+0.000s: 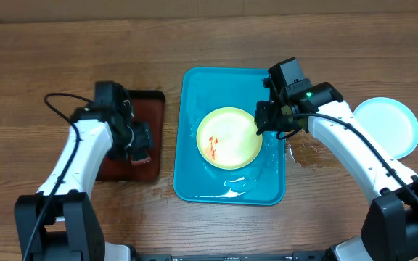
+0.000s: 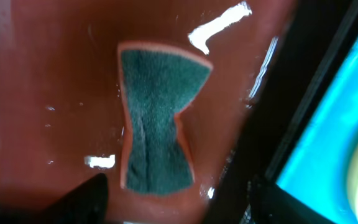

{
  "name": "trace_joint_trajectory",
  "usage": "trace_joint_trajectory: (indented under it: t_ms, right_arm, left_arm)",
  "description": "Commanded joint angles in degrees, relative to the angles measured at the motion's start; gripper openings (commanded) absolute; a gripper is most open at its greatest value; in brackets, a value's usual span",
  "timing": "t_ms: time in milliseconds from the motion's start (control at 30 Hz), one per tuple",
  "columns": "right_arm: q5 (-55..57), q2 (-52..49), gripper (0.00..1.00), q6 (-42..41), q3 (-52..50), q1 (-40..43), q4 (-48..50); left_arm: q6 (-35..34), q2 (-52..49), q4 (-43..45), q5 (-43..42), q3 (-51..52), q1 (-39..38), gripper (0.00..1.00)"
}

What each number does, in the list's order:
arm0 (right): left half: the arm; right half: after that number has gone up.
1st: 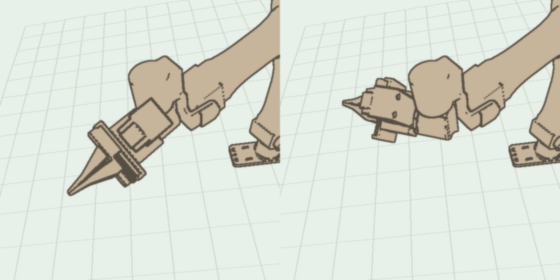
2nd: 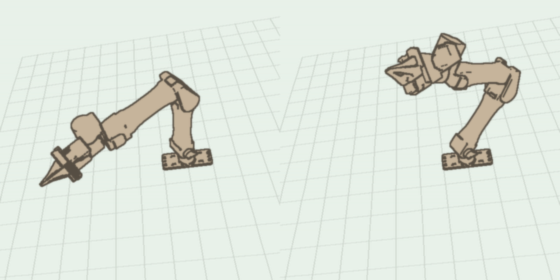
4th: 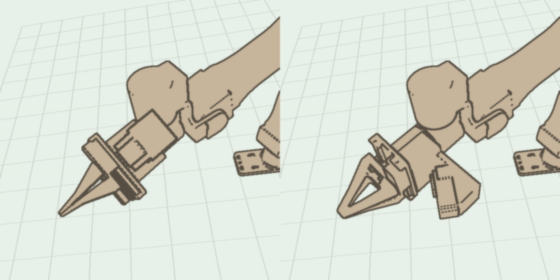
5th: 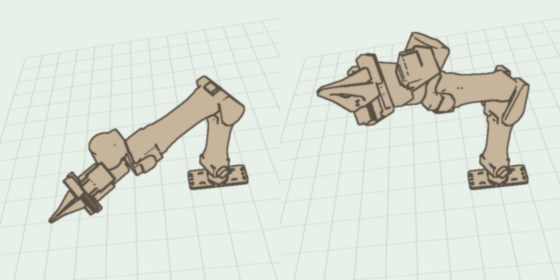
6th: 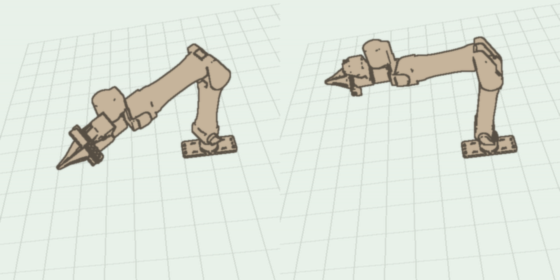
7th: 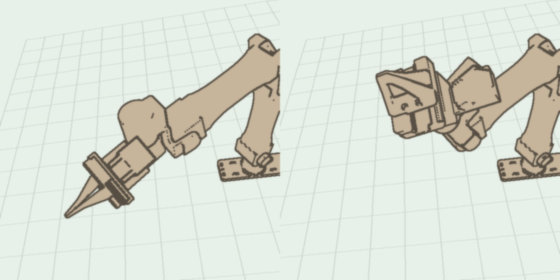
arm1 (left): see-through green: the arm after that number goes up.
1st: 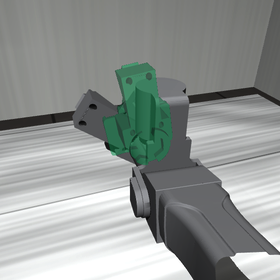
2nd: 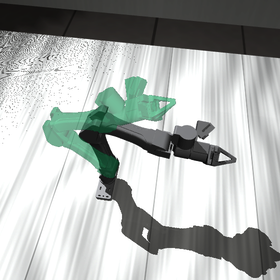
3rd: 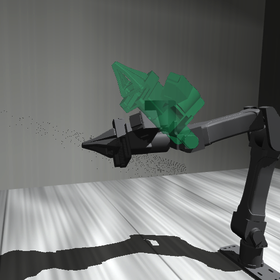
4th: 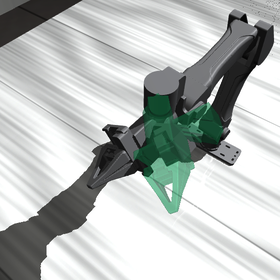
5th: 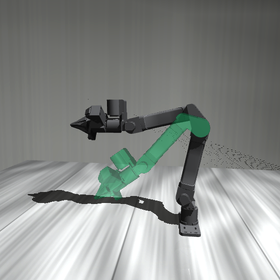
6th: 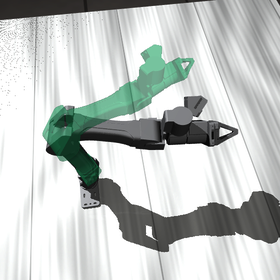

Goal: Clean dirty plates on tray and stack at the side
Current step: 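Move the right gripper to the remaining yellow plate rim on the teal tray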

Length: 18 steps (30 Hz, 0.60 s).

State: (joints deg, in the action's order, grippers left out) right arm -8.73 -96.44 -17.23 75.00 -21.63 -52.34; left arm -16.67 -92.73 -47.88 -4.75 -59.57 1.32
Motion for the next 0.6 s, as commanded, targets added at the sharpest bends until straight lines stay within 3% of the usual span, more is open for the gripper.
trace_joint_trajectory:
  t_ms: [0, 100, 133, 267, 333, 367, 467, 567]
  right_arm:
    - [0.3, 0.1, 0.35, 1.2, 0.4, 0.0, 0.1]
    - [0.3, 0.1, 0.35, 1.0, 0.4, 0.0, -0.3]
    - [0.3, 0.1, 0.35, 1.0, 0.4, 0.0, -0.4]
    - [0.3, 0.1, 0.34, 1.0, 0.4, 0.0, -1.1]
    - [0.3, 0.1, 0.34, 1.0, 0.4, 0.0, -1.3]
    - [0.3, 0.1, 0.34, 1.1, 0.4, 0.0, -1.4]
    - [0.3, 0.1, 0.33, 1.2, 0.4, 0.0, -1.4]
    - [0.3, 0.1, 0.33, 1.2, 0.4, 0.0, -1.4]
  left_arm:
    - [-3.0, -1.5, 2.9, 5.0, 4.0, -1.0, 0.68]
    - [-5.3, -4.6, 5.4, 6.4, 5.7, -1.0, 0.62]
    - [-5.4, -5.7, 5.8, 6.1, 5.7, -1.0, 0.56]
    - [-5.7, -7.8, 5.5, 4.0, 4.5, -1.0, 0.13]
    - [-5.7, -7.5, 3.9, 3.7, 3.0, -1.0, 0.07]
    - [-5.7, -7.2, 2.5, 3.7, 1.7, -1.0, 0.10]
    - [-5.6, -6.6, -1.8, 4.4, -2.7, -0.9, 0.40]
    - [-5.5, -6.5, -4.6, 6.7, -6.6, -0.9, 0.61]
